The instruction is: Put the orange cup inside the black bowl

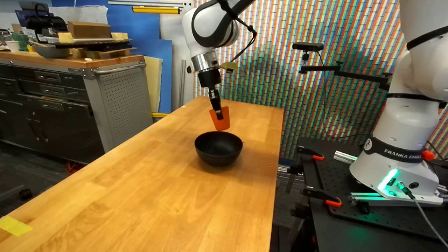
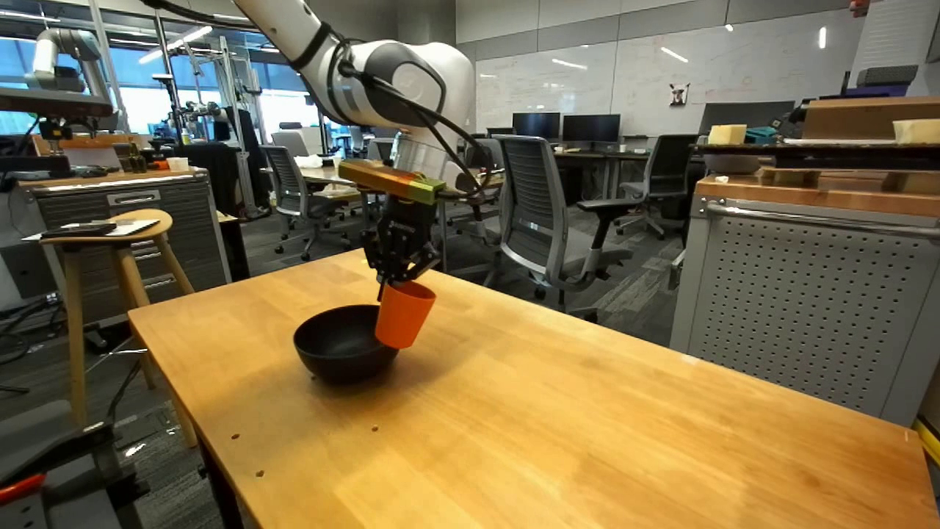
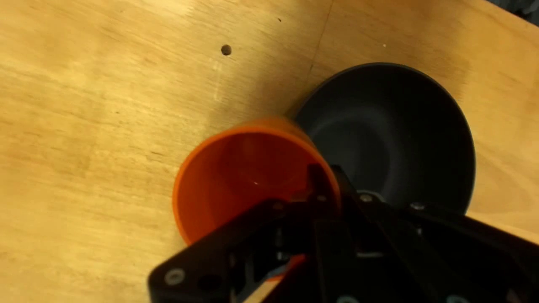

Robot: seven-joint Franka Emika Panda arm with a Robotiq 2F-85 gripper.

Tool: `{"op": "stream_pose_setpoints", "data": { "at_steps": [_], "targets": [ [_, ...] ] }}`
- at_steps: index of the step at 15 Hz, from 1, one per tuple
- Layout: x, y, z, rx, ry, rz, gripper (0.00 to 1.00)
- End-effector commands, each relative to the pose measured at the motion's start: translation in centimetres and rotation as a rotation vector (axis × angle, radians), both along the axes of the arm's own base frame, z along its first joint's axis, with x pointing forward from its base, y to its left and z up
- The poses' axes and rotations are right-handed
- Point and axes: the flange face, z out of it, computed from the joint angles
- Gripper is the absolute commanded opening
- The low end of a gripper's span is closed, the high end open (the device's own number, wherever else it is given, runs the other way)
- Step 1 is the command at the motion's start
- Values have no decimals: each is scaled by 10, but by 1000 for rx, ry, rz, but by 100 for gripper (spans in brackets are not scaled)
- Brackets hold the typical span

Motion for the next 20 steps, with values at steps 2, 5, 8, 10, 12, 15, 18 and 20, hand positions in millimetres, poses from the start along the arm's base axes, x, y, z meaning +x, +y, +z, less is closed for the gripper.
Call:
{"op": "stream_pose_setpoints", "data": {
  "at_steps": [2,5,8,10,12,15,18,20],
  "targets": [
    [-24,59,30,-108,-84,45,1],
    [-19,65,13,-73,-89,67,1],
    [-6,43,-21,-39,-120,52,1],
    [2,28,-47,-13,-133,49,1],
    [6,16,-69,29,-129,59,1],
    [6,8,-73,82,-135,84,1],
    [2,6,-76,118,-142,103,1],
    [-3,7,-78,125,-154,109,1]
  ]
}}
